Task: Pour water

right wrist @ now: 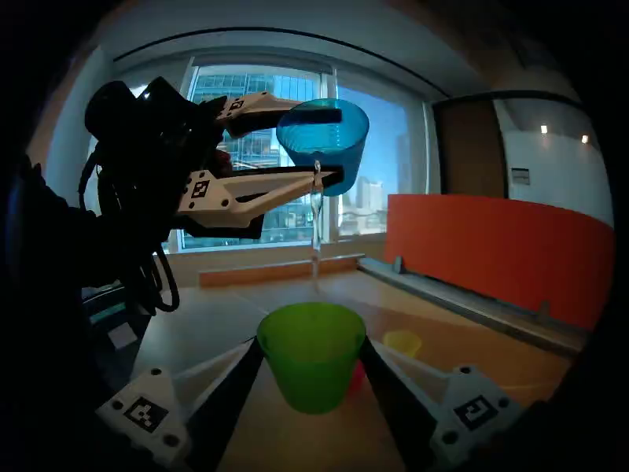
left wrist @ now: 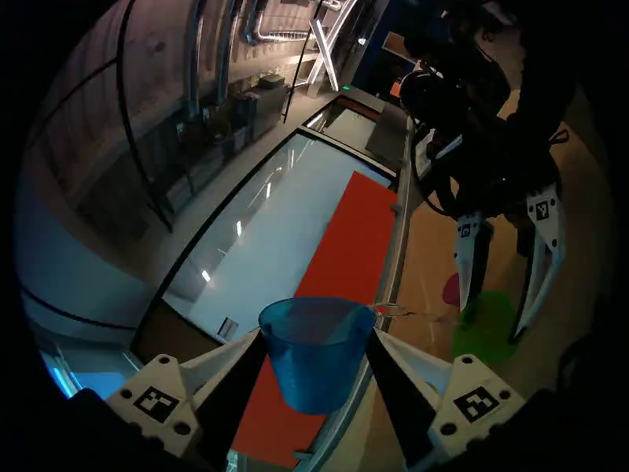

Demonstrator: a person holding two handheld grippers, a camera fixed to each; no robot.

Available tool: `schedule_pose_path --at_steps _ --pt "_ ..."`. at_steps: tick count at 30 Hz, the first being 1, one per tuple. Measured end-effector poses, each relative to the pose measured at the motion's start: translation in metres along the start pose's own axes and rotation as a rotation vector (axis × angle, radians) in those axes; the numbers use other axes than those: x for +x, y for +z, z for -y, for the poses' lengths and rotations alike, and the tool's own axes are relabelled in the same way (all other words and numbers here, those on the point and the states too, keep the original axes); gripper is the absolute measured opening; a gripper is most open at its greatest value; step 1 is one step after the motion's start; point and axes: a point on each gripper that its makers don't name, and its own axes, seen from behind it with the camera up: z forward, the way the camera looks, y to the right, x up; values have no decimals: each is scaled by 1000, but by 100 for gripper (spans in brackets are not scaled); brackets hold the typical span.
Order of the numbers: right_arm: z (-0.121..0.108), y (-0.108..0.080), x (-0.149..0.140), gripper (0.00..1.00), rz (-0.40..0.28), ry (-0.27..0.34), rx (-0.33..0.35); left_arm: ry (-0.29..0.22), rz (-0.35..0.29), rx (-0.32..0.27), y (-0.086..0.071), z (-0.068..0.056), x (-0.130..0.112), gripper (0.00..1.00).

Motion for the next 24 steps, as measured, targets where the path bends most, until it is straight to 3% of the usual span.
schedule_pose_path --at_steps 24 --pt "-1 -1 3 90 -7 -1 -6 67 2 5 -3 1 2 85"
